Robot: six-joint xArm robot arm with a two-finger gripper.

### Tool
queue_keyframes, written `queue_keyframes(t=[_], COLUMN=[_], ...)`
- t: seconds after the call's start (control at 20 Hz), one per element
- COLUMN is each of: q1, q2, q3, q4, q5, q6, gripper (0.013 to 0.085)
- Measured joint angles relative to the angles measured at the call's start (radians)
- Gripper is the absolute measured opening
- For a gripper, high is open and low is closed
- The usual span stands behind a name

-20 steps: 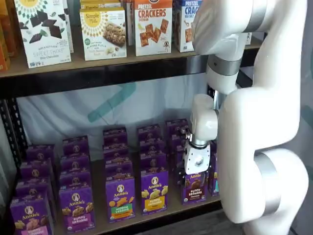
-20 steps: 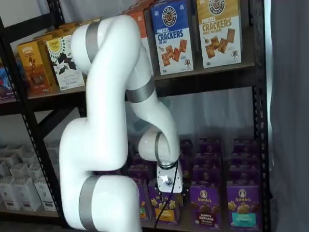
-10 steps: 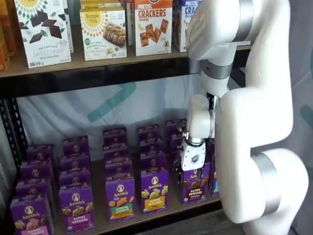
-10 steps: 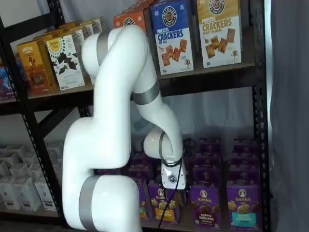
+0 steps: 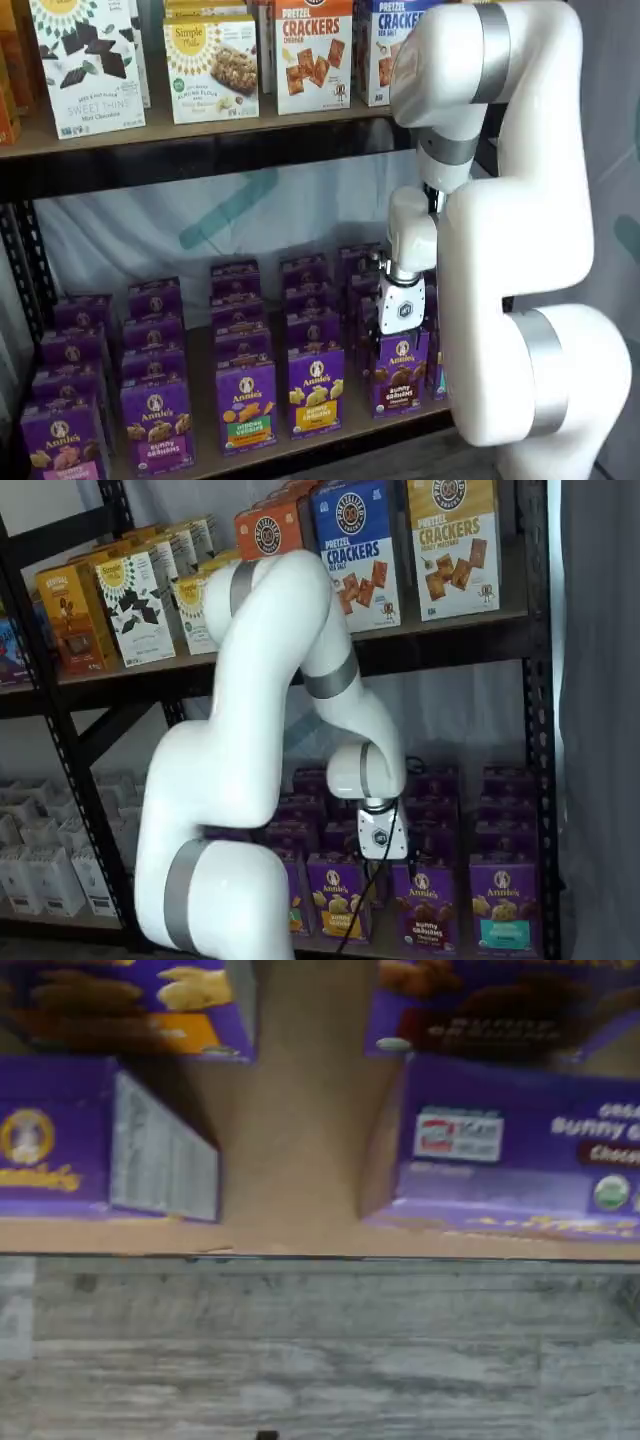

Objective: Pick up the purple box with a brown patch in the center, on the bottom shelf, the fifth box from the left

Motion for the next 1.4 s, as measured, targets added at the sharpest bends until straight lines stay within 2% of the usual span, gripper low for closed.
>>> queue_keyframes(t=[0.25,0.55,0.8,1.0,1.4], q1=[-0.023,-0.043,-0.052,-0.061,-0.069], q2=[0.049,0.092,0.112,0.123,0.127], q3=[-0.065,-0.13,-0.166,-0.178,-0.175], q4=[-0.027,-0.08,-0.081,-0.113,-0.1], q5=[0.009,0.011,0.015,0.008,-0.015], q6=[0.002,0.033,0.025,0.047,0.028], gripper=[0.085,0.085,0.085,0.085,0.085])
